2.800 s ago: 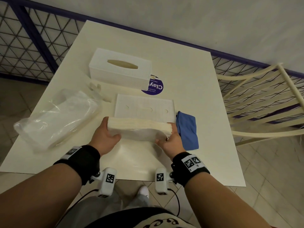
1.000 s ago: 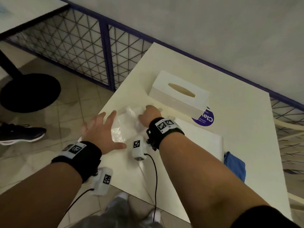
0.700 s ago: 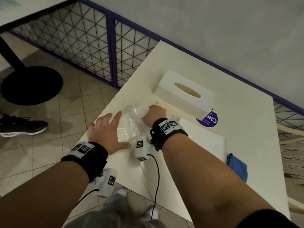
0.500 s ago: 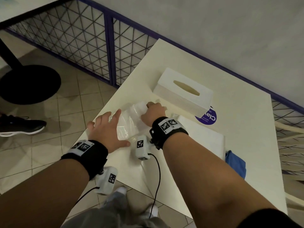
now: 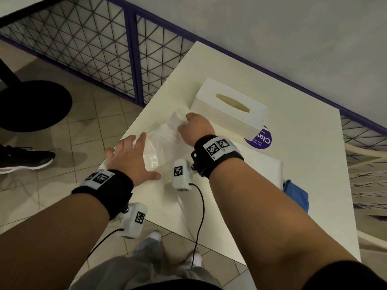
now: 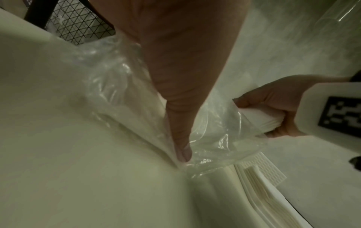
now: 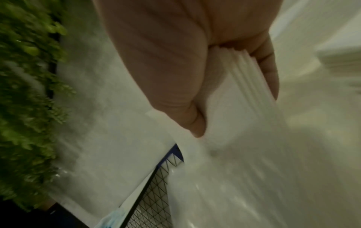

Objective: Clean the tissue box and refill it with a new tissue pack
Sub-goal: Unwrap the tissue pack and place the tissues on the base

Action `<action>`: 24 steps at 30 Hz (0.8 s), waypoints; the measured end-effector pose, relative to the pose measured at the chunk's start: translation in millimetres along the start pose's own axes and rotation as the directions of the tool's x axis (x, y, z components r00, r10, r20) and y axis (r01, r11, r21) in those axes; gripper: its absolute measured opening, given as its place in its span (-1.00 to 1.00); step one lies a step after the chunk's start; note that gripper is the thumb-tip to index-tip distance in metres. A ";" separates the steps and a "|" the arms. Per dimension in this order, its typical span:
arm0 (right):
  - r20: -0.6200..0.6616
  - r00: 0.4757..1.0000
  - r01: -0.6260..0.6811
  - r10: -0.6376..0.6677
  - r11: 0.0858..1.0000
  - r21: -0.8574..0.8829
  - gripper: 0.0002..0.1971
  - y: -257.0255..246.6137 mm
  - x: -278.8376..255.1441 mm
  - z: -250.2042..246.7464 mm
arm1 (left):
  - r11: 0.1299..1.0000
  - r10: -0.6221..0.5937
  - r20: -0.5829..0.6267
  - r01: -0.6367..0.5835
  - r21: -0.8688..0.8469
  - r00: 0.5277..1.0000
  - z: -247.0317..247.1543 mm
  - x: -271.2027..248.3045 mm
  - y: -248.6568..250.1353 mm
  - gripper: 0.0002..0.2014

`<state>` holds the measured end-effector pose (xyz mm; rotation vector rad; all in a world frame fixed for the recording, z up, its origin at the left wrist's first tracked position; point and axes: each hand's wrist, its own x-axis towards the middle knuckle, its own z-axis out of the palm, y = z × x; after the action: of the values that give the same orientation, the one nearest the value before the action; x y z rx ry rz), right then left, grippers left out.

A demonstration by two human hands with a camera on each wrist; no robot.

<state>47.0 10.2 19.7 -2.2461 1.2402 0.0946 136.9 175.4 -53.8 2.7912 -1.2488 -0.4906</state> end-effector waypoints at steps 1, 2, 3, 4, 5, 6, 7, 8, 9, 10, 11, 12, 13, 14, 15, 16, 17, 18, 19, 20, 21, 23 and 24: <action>-0.045 0.998 0.034 -0.035 0.999 -0.028 -0.74 -1.0 -2.8 -8.8 | 1.000 -0.005 0.016 0.005 0.004 1.000 -1.3 0.0 0.0 0.31; -0.091 0.993 0.066 -0.072 0.996 -0.062 -0.77 -2.0 -6.8 -19.4 | 1.000 -0.010 0.033 0.010 0.008 0.999 -2.3 0.4 0.3 0.29; -0.135 0.984 0.104 -0.117 0.990 -0.099 -0.79 -1.7 -11.3 -30.7 | 1.000 -0.017 0.052 0.016 0.013 0.999 -3.9 0.7 1.3 0.27; -0.176 0.969 0.149 -0.173 0.979 -0.139 -0.81 -0.4 -16.7 -42.5 | 0.999 -0.021 0.073 0.019 0.026 0.997 -5.4 1.5 2.4 0.24; -0.212 0.949 0.195 -0.232 0.964 -0.181 -0.82 2.4 -23.0 -55.0 | 0.999 -0.026 0.096 0.022 0.046 0.995 -8.1 1.5 4.3 0.22; -0.248 0.926 0.234 -0.285 0.948 -0.214 -0.83 6.6 -31.5 -67.8 | 0.997 -0.034 0.117 0.025 0.073 0.993 -11.6 1.3 6.9 0.20; -0.287 0.902 0.261 -0.322 0.937 -0.231 -0.84 13.1 -40.9 -81.2 | 0.995 -0.045 0.131 0.033 0.094 0.990 -14.5 1.3 11.0 0.22; -0.321 0.883 0.279 -0.343 0.932 -0.230 -0.85 19.0 -49.9 -92.6 | 0.994 -0.055 0.132 0.043 0.096 0.990 -18.1 0.9 14.1 0.27; -0.358 0.866 0.289 -0.348 0.935 -0.207 -0.85 27.4 -59.8 -102.9 | 0.998 -0.041 0.116 0.035 0.053 0.992 -22.3 -0.4 20.2 0.32; -0.391 0.858 0.292 -0.334 0.942 -0.166 -0.85 35.9 -69.8 -111.3 | 0.999 0.004 0.067 0.000 -0.049 0.998 -27.0 -2.3 28.2 0.35; -0.415 0.858 0.286 -0.302 0.953 -0.101 -0.83 44.9 -79.4 -117.7 | 0.975 0.071 -0.012 -0.072 -0.211 0.997 -31.4 -3.9 38.3 0.35; -0.431 0.864 0.278 -0.259 0.960 -0.020 -0.81 53.9 -88.3 -121.9 | 0.907 0.135 -0.094 -0.161 -0.389 0.986 -35.6 -5.1 49.5 0.34; -0.435 0.875 0.269 -0.215 0.961 0.067 -0.81 62.7 -97.2 -124.3 | 0.797 0.179 -0.153 -0.234 -0.556 0.972 -41.4 -7.9 62.6 0.31; -0.431 0.886 0.259 -0.172 0.954 0.151 -0.81 70.9 -105.2 -125.2 | 0.667 0.191 -0.170 -0.255 -0.700 0.967 -45.0 -10.1 75.0 0.29; -0.430 0.893 0.250 -0.130 0.939 0.235 -0.83 80.1 -111.4 -124.6 | 0.514 0.189 -0.154 -0.232 -0.826 0.970 -48.1 -12.2 86.5 0.26; -0.438 0.895 0.243 -0.085 0.916 0.319 -0.85 89.8 -116.4 -122.7 | 0.352 0.186 -0.106 -0.167 -0.921 0.977 -49.6 -13.2 96.0 0.21; -0.447 0.894 0.236 -0.038 0.887 0.397 -0.88 99.3 -120.9 -120.1 | 0.192 0.203 -0.039 -0.079 -0.978 0.978 -51.1 -15.2 104.7 0.17; -0.449 0.894 0.221 0.012 0.858 0.463 -0.89 108.8 -125.2 -115.8 | 0.064 0.236 0.022 0.007 -0.998 0.972 -50.3 -15.5 111.0 0.15; -0.441 0.895 0.201 0.062 0.828 0.524 -0.87 119.9 -128.0 -109.4 | -0.013 0.276 0.055 0.061 -0.998 0.960 -48.3 -16.1 116.5 0.12; -0.424 0.900 0.183 0.106 0.790 0.585 -0.87 130.6 -131.6 -102.1 | -0.029 0.302 0.063 0.075 -0.997 0.951 -44.7 -15.6 121.9 0.01; -0.403 0.905 0.173 0.138 0.745 0.644 -0.88 141.9 -135.5 -93.3 | -0.013 0.312 0.055 0.062 -0.998 0.948 -39.9 -15.3 127.2 -0.16; -0.363 0.911 0.133 0.193 0.697 0.705 -0.80 163.4 -143.0 -74.9 | 0.086 0.308 0.063 0.039 -0.996 0.949 -28.7 -16.3 135.7 -0.44; -0.337 0.913 0.091 0.230 0.690 0.718 -0.78 173.4 -146.8 -65.6 | 0.144 0.313 0.074 0.030 -0.989 0.947 -22.6 -18.0 138.3 -0.54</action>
<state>-188.0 16.9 45.1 -1.5332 1.2643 -0.7567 33.0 93.4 -4.3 1.4067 -0.6747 -1.1688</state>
